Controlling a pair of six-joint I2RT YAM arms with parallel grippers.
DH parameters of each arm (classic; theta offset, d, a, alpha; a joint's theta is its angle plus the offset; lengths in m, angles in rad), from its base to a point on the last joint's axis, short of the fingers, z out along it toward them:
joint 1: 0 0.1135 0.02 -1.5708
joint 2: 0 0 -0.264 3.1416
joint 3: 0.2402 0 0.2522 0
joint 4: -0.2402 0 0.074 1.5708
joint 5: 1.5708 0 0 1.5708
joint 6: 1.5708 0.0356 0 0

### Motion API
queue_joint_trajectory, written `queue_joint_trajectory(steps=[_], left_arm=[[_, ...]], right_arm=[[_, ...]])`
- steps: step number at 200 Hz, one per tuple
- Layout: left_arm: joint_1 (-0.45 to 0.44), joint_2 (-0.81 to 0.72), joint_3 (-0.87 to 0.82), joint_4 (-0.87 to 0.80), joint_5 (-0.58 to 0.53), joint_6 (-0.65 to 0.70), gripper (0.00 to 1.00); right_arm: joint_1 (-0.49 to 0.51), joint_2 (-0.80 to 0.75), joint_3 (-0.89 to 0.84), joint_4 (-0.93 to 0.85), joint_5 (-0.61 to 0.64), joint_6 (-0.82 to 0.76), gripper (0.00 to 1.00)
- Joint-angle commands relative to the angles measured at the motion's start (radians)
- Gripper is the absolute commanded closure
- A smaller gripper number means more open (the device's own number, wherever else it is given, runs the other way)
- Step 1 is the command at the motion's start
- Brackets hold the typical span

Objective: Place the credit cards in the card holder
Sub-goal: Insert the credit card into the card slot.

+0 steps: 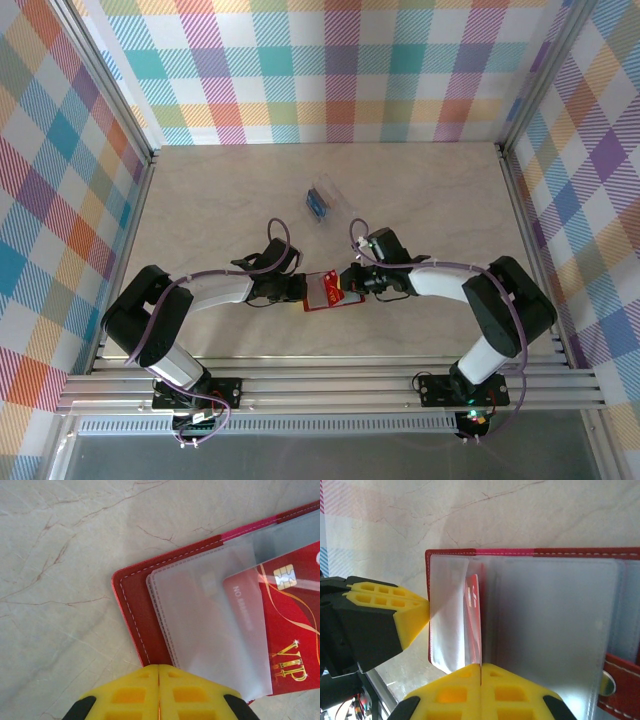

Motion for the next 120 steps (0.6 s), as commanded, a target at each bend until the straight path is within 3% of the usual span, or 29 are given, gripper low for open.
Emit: queue_joint_trajectory(steps=[1, 44, 120], left_arm=[[-0.011, 0.022, 0.011, -0.029, -0.002, 0.012, 0.92], [-0.011, 0.036, 0.014, -0.028, 0.002, 0.011, 1.0], [-0.012, 0.062, 0.018, -0.023, 0.008, 0.006, 1.0]], right_arm=[[-0.005, 0.035, 0.021, 0.02, 0.022, 0.004, 1.0], [-0.005, 0.061, 0.026, 0.053, 0.027, 0.024, 1.0], [0.02, 0.092, 0.028, 0.11, 0.023, 0.06, 1.0]])
